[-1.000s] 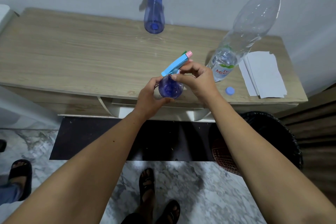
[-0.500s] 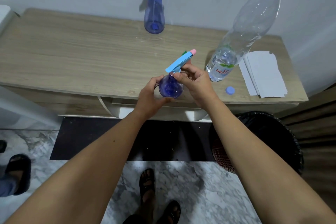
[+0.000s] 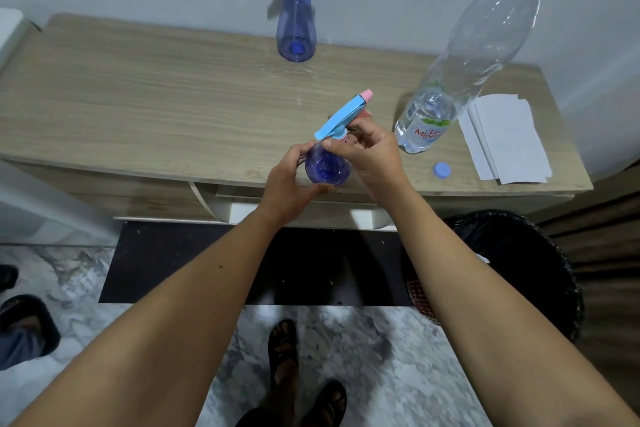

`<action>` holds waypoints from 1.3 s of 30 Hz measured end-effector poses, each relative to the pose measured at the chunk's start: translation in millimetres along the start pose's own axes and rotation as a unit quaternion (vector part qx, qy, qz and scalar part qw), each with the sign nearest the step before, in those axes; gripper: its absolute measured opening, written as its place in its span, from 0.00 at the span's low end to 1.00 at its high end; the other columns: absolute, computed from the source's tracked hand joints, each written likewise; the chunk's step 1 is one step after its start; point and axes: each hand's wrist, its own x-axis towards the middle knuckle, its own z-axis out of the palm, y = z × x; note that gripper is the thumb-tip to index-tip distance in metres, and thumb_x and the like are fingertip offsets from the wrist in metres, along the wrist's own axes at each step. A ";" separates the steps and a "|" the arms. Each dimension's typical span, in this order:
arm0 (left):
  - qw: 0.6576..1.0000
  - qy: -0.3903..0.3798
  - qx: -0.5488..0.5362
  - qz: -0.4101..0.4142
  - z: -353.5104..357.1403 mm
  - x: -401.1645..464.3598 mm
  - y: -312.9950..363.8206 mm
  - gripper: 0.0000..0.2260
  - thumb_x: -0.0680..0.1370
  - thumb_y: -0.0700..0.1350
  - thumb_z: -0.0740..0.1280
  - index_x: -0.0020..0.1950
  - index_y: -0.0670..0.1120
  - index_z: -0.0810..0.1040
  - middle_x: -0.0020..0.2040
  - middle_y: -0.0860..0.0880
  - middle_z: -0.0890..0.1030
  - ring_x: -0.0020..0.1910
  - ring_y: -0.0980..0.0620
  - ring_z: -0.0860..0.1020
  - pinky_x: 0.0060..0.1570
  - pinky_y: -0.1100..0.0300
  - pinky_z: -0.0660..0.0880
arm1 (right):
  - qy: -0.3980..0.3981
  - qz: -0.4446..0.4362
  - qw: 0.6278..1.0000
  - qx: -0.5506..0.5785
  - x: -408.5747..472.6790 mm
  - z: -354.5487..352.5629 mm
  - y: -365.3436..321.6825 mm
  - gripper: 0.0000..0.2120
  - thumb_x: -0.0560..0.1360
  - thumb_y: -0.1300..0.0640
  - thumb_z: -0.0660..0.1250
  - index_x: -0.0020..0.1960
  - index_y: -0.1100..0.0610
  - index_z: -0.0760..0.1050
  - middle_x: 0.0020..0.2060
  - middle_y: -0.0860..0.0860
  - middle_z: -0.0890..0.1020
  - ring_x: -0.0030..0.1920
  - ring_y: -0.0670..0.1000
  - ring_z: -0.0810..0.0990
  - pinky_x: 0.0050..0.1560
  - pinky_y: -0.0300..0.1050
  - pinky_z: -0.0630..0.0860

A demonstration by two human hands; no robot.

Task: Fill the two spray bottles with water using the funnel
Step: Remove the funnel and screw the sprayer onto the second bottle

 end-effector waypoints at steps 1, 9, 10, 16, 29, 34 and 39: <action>1.000 0.000 0.001 0.000 0.3 0.3 -0.2 0.39 0.67 0.47 0.85 0.73 0.45 0.73 0.68 0.49 0.80 0.67 0.50 0.79 0.67 0.49 0.77 | -0.007 0.005 1.000 -0.003 -0.2 -2.9 -1.0 0.17 0.69 0.61 0.81 0.57 0.61 0.85 0.48 0.67 0.77 0.39 0.53 0.70 0.54 0.53 0.76; 1.000 -0.003 -0.001 0.003 0.0 0.6 -0.1 0.40 0.66 0.52 0.84 0.74 0.44 0.72 0.69 0.50 0.80 0.67 0.52 0.79 0.67 0.50 0.77 | -0.002 0.027 0.999 0.029 0.8 -7.8 -1.1 0.19 0.70 0.67 0.81 0.60 0.65 0.83 0.43 0.59 0.74 0.39 0.50 0.73 0.53 0.46 0.80; 1.000 -0.004 -0.001 0.004 0.0 0.7 0.2 0.40 0.66 0.51 0.84 0.74 0.44 0.72 0.69 0.49 0.80 0.67 0.51 0.79 0.67 0.50 0.78 | -0.008 0.027 0.999 0.033 0.4 -8.4 -1.9 0.19 0.70 0.66 0.81 0.60 0.63 0.84 0.44 0.60 0.75 0.42 0.55 0.74 0.57 0.51 0.81; 1.000 -0.004 0.001 0.005 0.9 0.6 -0.2 0.40 0.66 0.48 0.85 0.74 0.43 0.72 0.69 0.48 0.80 0.67 0.49 0.79 0.66 0.50 0.78 | -0.066 0.018 0.998 0.018 1.2 -15.2 -3.9 0.18 0.72 0.63 0.79 0.61 0.60 0.84 0.50 0.58 0.78 0.49 0.60 0.71 0.59 0.53 0.76; 1.000 -0.005 -0.010 0.009 0.3 1.2 1.1 0.40 0.65 0.52 0.84 0.73 0.44 0.73 0.68 0.49 0.81 0.66 0.51 0.79 0.66 0.53 0.78 | -0.045 0.014 0.999 -0.003 5.6 -24.3 -14.0 0.14 0.68 0.69 0.82 0.48 0.57 0.82 0.41 0.48 0.86 0.42 0.51 0.78 0.55 0.47 0.81; 1.000 -0.001 -0.016 0.005 -0.1 1.0 0.6 0.41 0.64 0.58 0.82 0.73 0.44 0.73 0.68 0.50 0.81 0.66 0.53 0.80 0.66 0.50 0.78 | -0.078 -0.033 0.995 -0.051 5.7 -17.5 -13.5 0.18 0.74 0.68 0.77 0.63 0.64 0.82 0.58 0.50 0.83 0.43 0.55 0.72 0.53 0.41 0.77; 1.000 0.001 -0.018 0.005 0.9 0.6 -0.1 0.40 0.65 0.56 0.83 0.73 0.44 0.73 0.68 0.49 0.81 0.67 0.52 0.80 0.66 0.49 0.78 | -0.054 -0.018 0.994 -0.092 5.4 -16.7 -16.3 0.11 0.73 0.69 0.78 0.49 0.59 0.81 0.40 0.38 0.81 0.33 0.42 0.73 0.42 0.34 0.76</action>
